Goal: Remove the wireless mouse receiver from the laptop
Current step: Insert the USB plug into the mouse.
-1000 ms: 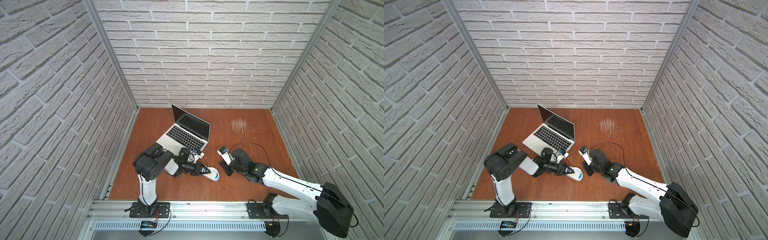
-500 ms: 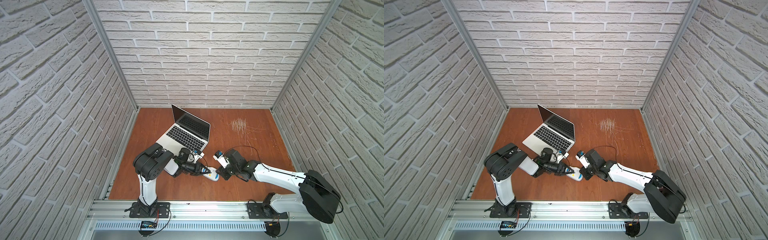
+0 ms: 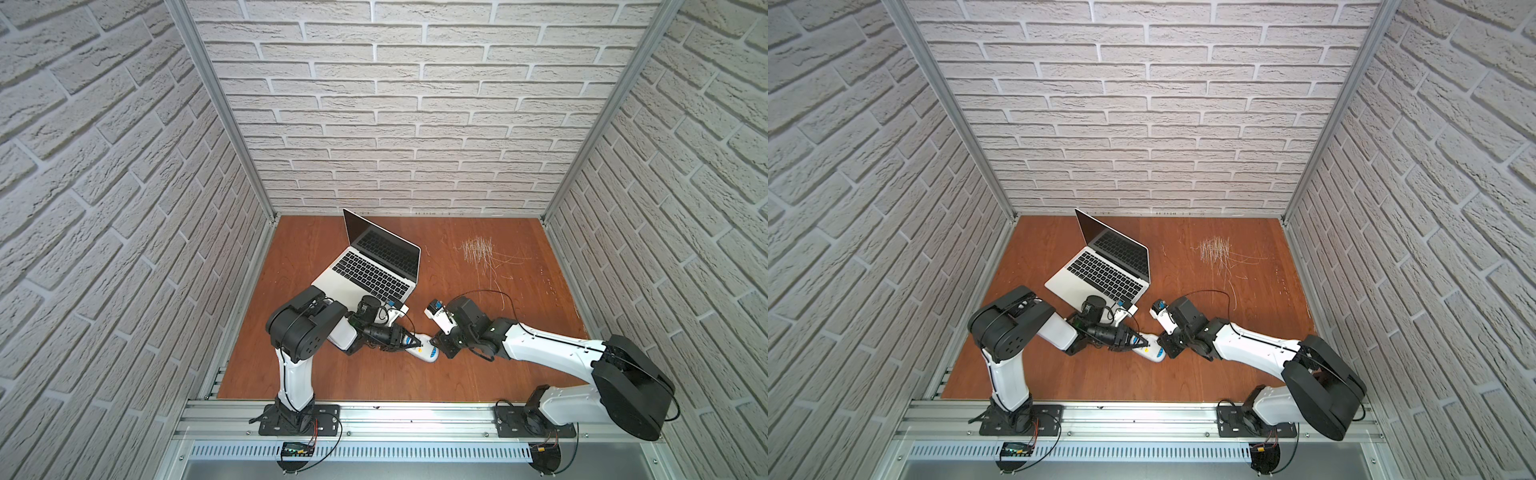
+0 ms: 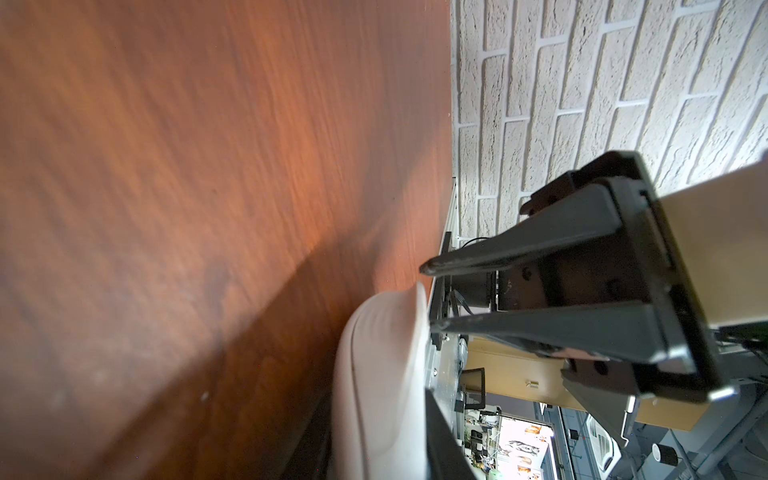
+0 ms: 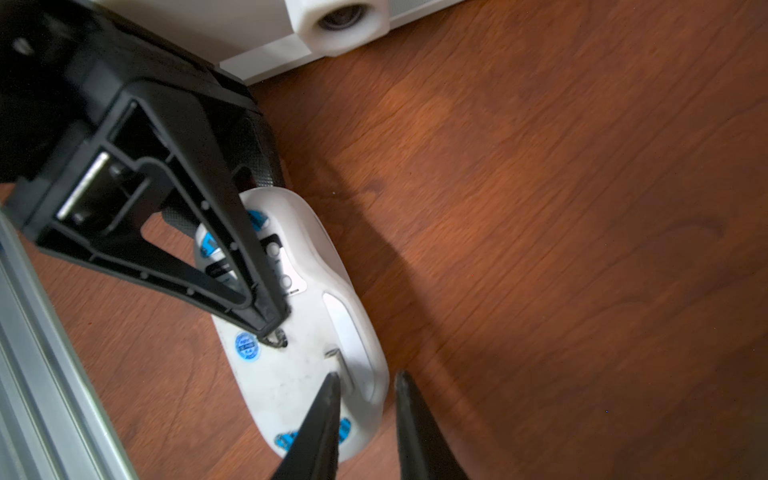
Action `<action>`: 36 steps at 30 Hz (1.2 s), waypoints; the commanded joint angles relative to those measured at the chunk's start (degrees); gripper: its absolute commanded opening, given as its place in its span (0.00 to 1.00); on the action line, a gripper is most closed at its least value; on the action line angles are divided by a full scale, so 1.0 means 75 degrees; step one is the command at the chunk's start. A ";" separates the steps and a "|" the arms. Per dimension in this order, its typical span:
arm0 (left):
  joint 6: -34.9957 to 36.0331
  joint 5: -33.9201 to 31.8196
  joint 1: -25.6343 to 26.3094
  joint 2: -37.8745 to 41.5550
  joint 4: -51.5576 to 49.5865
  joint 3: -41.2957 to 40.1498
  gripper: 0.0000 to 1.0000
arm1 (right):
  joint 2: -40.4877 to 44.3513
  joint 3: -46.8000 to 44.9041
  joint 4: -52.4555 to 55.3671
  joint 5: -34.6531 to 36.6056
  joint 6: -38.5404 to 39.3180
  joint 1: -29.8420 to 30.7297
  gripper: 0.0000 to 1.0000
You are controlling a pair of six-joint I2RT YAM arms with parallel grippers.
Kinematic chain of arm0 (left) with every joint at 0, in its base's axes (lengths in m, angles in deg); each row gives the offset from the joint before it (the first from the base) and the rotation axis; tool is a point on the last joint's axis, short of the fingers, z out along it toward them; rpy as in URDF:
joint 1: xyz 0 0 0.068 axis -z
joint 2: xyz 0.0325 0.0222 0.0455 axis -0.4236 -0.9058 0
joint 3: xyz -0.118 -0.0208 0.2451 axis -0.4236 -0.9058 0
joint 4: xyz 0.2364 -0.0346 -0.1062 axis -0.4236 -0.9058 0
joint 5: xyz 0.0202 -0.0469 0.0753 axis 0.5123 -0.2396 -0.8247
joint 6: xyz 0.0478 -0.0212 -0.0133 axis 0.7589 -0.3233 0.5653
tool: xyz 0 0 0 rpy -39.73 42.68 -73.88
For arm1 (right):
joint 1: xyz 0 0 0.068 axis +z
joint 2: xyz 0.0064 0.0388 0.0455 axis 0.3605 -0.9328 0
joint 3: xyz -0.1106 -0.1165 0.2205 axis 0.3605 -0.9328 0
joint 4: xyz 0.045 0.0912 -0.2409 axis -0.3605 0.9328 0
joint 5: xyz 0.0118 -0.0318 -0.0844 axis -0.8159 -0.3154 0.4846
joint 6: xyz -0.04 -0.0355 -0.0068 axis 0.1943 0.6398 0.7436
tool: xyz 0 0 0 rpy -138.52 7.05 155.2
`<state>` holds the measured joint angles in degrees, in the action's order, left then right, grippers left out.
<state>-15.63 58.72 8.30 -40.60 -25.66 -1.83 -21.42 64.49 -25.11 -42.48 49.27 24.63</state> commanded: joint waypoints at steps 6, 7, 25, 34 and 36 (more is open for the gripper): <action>0.0247 -0.0837 -0.0006 -0.0606 -0.1225 -0.0254 0.00 | -0.0446 0.0387 0.0429 0.0577 -0.0283 0.0018 0.27; 0.0248 -0.0828 -0.0001 -0.0617 -0.1227 -0.0259 0.00 | -0.0498 0.0414 0.0476 0.0611 -0.0305 0.0016 0.27; 0.0573 -0.0938 -0.0076 0.1582 -0.2862 0.0219 0.00 | 0.1209 0.0369 0.0287 -0.0469 -0.1441 -0.0739 0.64; 0.0589 -0.0994 -0.0250 0.3015 -0.3840 0.0776 0.00 | 0.2864 -0.0572 -0.0325 -0.2168 -0.2609 -0.1569 0.83; 0.0537 -0.1008 -0.0253 0.3370 -0.3903 0.0794 0.00 | 0.3002 -0.0721 -0.0527 -0.2495 -0.2810 -0.1676 0.83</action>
<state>-12.37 51.24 6.73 -18.52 -53.16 3.04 -0.42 60.84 -25.09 -53.87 32.20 12.93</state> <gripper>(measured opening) 0.303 0.831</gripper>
